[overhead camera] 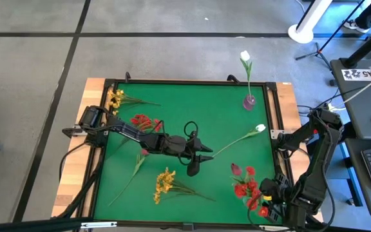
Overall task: Sort flowers into vase by color
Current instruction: Adjust the transparent vase
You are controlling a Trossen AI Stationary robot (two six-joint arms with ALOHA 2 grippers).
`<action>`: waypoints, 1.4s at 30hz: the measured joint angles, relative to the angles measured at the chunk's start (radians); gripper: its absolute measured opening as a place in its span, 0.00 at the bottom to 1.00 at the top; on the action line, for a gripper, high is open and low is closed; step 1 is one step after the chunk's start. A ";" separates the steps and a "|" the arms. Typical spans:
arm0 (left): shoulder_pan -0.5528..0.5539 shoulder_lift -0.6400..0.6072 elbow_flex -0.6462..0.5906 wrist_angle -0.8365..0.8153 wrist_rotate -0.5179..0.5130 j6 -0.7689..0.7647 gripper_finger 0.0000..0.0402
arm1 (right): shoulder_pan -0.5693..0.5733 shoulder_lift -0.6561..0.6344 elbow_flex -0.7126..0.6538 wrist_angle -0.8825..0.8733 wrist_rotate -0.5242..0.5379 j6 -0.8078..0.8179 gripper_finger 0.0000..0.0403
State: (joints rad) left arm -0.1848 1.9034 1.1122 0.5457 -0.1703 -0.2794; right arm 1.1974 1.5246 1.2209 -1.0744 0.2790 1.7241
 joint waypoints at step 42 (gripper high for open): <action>-0.089 0.115 0.041 0.283 0.160 0.001 0.35 | 0.000 0.000 0.000 -0.045 0.043 0.030 0.74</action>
State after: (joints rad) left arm -0.2734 2.0180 1.1536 0.8291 -0.0106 -0.2788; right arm 1.1976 1.5242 1.2209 -1.1191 0.3222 1.7538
